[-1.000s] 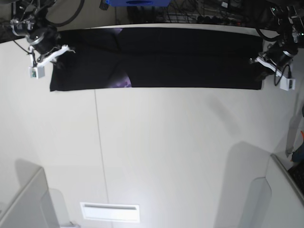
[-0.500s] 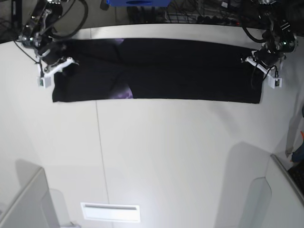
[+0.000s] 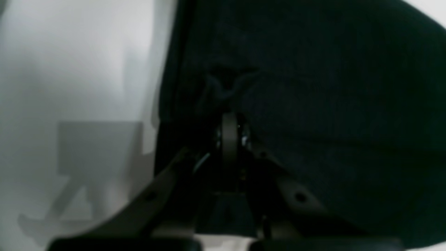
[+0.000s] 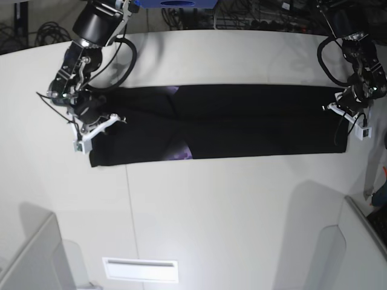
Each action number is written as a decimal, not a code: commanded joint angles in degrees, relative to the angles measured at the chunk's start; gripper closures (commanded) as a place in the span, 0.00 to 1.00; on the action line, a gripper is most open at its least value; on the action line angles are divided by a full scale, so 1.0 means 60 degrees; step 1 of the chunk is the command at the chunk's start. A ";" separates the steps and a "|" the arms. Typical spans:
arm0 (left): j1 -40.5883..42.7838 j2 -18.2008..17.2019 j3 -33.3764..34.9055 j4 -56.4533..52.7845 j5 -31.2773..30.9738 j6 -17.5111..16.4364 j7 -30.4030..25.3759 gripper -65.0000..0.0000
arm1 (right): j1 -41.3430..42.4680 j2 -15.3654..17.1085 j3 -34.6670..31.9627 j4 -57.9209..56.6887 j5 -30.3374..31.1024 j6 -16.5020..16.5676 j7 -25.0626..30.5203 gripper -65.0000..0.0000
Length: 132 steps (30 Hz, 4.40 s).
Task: Fold the T-shirt properly
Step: 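Grasp the strip ends with both grippers and pull it straight, then grasp the strip end with the left gripper and fold it toward the right gripper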
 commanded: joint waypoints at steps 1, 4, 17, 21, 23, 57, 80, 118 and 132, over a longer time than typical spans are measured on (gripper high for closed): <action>-0.0088 -0.0211 -0.0044 0.0200 0.0007 0.0042 -0.0046 1.00 | -0.0023 0.0018 0.0013 -0.0020 -0.0512 -0.0149 -0.0368 1.00; -0.0074 -0.0182 -0.0102 0.0610 -0.0051 0.0042 -0.0031 1.00 | -0.0052 -0.0026 -0.0016 0.0009 -0.0497 -0.0149 -0.0383 1.00; 0.1113 -0.0226 -0.2974 0.2661 -0.1502 -0.1174 -0.0031 1.00 | -0.1415 -0.0187 -0.0090 0.3804 0.1510 -0.0076 -0.1394 1.00; 0.1553 -0.0211 -0.3765 0.2251 -0.2220 -0.1848 -0.0090 1.00 | -0.1840 -0.0187 -0.0090 0.4508 0.1510 -0.0061 -0.1394 1.00; 0.1597 -0.0153 -0.3839 0.2178 -0.2205 -0.1892 -0.0104 0.72 | -0.1884 -0.0187 -0.0104 0.4522 0.1510 -0.0061 -0.1409 1.00; -0.0601 -0.0328 -0.1348 -0.2467 -0.0813 -0.1877 -0.1804 0.67 | -0.2484 -0.0173 -0.1701 0.4449 0.1525 -0.0061 -0.0661 1.00; 0.1699 0.0580 -0.1084 0.3599 -0.0755 -0.1042 -0.1789 1.00 | -0.2777 -0.0158 -0.1613 0.4449 0.1525 -0.0061 -0.0647 1.00; 0.1157 0.1972 0.5553 0.4170 -0.0755 0.1947 -0.1804 1.00 | -0.2616 -0.0158 -0.1613 0.4449 0.1525 -0.0061 -0.0691 1.00; 0.1142 0.1972 0.5788 0.4156 -0.0755 0.1947 -0.1789 1.00 | -0.2558 -0.0158 -0.1613 0.4449 0.1525 -0.0061 -0.0676 1.00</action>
